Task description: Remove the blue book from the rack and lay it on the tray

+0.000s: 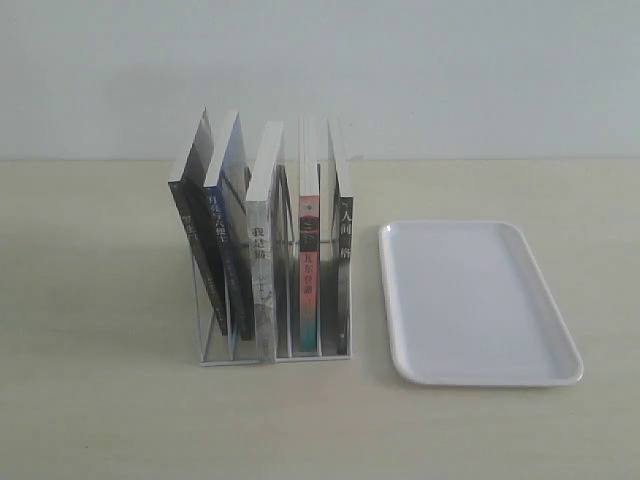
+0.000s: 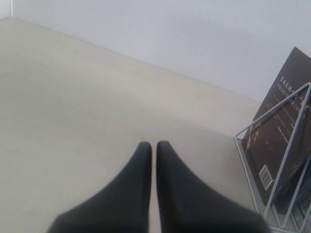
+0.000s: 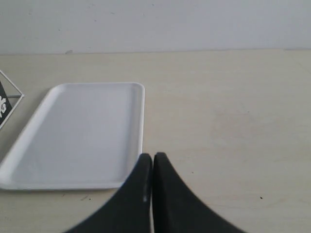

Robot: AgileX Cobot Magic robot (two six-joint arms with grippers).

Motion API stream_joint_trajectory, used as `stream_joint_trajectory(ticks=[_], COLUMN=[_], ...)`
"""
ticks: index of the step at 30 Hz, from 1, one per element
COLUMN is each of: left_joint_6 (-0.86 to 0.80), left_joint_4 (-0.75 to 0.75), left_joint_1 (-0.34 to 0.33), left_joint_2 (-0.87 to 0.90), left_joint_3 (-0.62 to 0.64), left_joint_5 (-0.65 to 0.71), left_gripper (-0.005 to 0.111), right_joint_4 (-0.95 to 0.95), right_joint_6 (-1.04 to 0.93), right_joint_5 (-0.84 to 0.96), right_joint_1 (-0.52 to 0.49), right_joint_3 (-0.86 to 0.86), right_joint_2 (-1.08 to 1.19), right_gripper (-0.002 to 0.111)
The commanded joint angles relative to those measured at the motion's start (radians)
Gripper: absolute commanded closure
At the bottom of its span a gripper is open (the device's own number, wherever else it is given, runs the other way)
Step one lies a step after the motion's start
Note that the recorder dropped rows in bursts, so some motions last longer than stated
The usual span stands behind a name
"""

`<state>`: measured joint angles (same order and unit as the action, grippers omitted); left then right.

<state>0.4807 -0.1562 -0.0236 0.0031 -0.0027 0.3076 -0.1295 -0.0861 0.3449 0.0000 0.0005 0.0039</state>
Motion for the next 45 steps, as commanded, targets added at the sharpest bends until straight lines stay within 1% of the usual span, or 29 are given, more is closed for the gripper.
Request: stream_joint_trajectory(ticks=[1, 22, 25, 29, 31, 37, 40, 43, 45], left_joint_6=[-0.004, -0.004, -0.004, -0.004, -0.004, -0.004, -0.004, -0.004, -0.004], left_joint_4=[0.0, 0.0, 0.0, 0.0, 0.0, 0.0, 0.0, 0.0, 0.0], left_joint_1=[-0.002, -0.002, -0.002, -0.002, -0.002, -0.002, -0.002, -0.002, -0.002], left_joint_2=[-0.003, -0.003, -0.003, -0.003, -0.003, -0.003, -0.003, -0.003, -0.003], left_joint_3=[0.003, 0.003, 0.003, 0.003, 0.003, 0.003, 0.003, 0.003, 0.003], left_joint_5=[-0.012, -0.012, -0.012, -0.012, -0.012, -0.012, -0.012, -0.012, -0.012], left_gripper=[0.103, 0.103, 0.103, 0.103, 0.103, 0.103, 0.103, 0.103, 0.103], right_joint_4=[0.005, 0.005, 0.005, 0.005, 0.005, 0.005, 0.003, 0.001, 0.004], right_joint_6=[-0.002, -0.002, -0.002, -0.002, -0.002, 0.0, 0.086, 0.106, 0.106], right_joint_5=[-0.004, -0.018, -0.179, -0.498, -0.576, -0.776, -0.888, -0.887, -0.861], right_joint_1=[-0.001, -0.001, -0.001, -0.001, -0.001, -0.001, -0.001, -0.001, -0.001], right_joint_3=[-0.001, -0.001, -0.001, -0.001, -0.001, -0.001, -0.001, -0.064, -0.145], right_joint_2=[-0.004, -0.004, -0.004, -0.004, -0.004, -0.004, -0.004, -0.004, 0.035], right_gripper=[0.108, 0.108, 0.108, 0.108, 0.108, 0.108, 0.108, 0.108, 0.108])
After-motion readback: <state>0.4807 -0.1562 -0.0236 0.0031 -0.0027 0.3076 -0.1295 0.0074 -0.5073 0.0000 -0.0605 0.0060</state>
